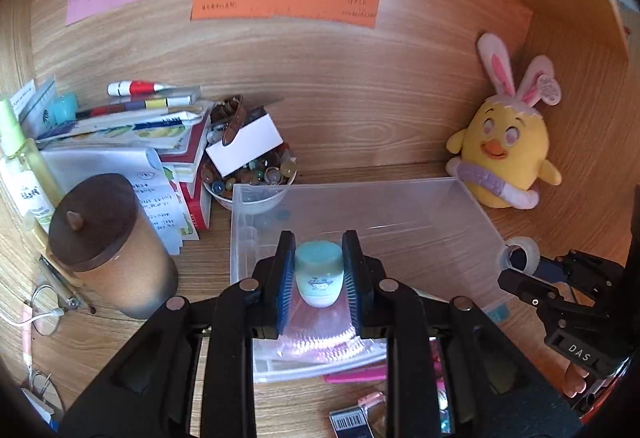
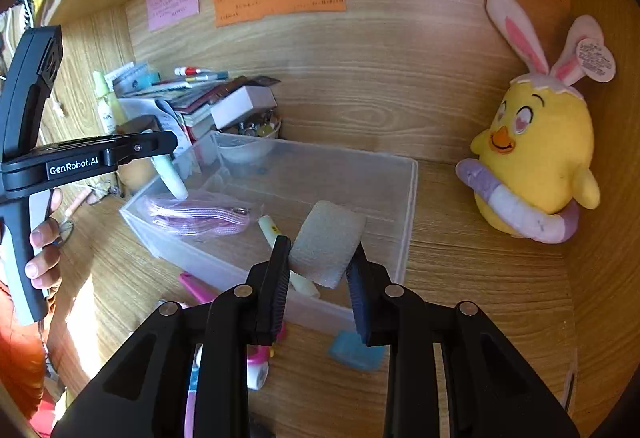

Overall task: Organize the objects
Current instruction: 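Drop the teal jar and white tape roll into the clear box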

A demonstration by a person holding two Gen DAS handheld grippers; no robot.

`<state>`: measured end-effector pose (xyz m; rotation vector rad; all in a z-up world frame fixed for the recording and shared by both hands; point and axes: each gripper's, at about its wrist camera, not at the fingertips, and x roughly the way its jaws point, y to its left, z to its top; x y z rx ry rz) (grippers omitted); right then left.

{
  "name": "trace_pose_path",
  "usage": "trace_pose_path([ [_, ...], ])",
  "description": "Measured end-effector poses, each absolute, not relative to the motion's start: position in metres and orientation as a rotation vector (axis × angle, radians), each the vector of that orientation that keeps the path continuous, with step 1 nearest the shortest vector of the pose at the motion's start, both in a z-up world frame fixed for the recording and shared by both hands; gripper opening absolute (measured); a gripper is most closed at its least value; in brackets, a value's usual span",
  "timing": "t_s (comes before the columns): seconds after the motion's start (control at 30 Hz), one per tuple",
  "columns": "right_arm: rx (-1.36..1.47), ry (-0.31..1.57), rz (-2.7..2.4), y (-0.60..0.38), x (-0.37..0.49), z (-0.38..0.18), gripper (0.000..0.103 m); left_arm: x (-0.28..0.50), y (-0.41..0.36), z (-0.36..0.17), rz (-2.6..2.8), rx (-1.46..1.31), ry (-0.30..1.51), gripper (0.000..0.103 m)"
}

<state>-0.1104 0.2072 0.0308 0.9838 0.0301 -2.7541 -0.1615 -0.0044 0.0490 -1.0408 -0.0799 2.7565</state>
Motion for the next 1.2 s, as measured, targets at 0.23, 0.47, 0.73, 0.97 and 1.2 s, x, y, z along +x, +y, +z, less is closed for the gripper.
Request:
trace_pose_path([
  [0.23, 1.064, 0.057, -2.721, 0.199, -0.133, 0.016, 0.025, -0.178, -0.005, 0.025, 2.705, -1.168, -0.095, 0.023],
  [0.47, 1.080, 0.135, -2.722, 0.192, -0.134, 0.016, 0.043, -0.163, -0.010, 0.026, 2.701, -1.166, -0.095, 0.038],
  [0.73, 1.011, 0.165, -2.752, 0.193, -0.115, 0.028, 0.051, -0.123, -0.007, 0.038, 2.759, -1.078, -0.024, 0.071],
  [0.97, 0.951, 0.163, -2.756, 0.195, -0.080, 0.035, 0.053, -0.081, -0.002, 0.025, 2.792, -1.119, 0.080, 0.094],
  [1.2, 0.931, 0.159, -2.731, 0.193, -0.036, 0.029, 0.053, -0.045, -0.005, -0.007, 2.718, -1.287, 0.076, 0.094],
])
